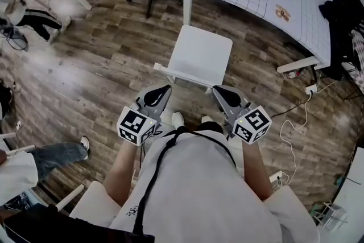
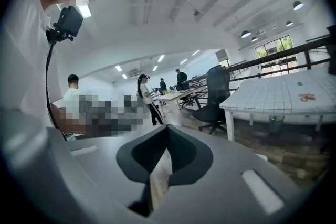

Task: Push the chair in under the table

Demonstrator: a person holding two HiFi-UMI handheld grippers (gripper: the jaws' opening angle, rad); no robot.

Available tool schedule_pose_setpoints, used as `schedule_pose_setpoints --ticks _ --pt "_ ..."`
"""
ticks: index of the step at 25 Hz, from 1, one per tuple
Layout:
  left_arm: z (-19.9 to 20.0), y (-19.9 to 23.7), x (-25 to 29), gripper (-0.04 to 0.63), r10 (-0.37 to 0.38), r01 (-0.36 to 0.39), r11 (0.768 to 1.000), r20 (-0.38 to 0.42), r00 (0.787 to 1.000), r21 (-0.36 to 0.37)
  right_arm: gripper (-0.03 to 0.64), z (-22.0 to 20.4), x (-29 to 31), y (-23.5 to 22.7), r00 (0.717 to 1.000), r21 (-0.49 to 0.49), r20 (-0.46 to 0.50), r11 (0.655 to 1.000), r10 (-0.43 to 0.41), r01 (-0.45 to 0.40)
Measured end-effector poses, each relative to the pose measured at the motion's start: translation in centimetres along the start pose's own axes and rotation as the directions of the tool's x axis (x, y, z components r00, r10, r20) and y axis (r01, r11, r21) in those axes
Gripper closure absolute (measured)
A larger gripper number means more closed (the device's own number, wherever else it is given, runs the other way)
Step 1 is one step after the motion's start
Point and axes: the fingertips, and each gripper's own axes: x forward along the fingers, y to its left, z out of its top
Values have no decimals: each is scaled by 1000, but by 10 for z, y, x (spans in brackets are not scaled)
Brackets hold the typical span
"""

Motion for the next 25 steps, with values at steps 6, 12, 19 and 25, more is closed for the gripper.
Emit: schedule_pose_setpoints --ticks 6,12,19,25 --pt "-18 19 16 588 -55 72 986 -115 992 148 611 -23 -4 -14 991 -12 -51 992 -126 125" --pt "-38 41 44 588 -38 127 927 -249 968 353 611 -46 -9 -37 968 -42 -139 978 -211 207" --pt "-71 49 82 557 -23 278 790 -428 903 546 574 -78 4 -59 914 -247 -332 957 -232 153" --pt "-90 54 103 466 -4 394 700 -548 837 596 502 -94 19 -74 873 -329 -438 942 -214 66"
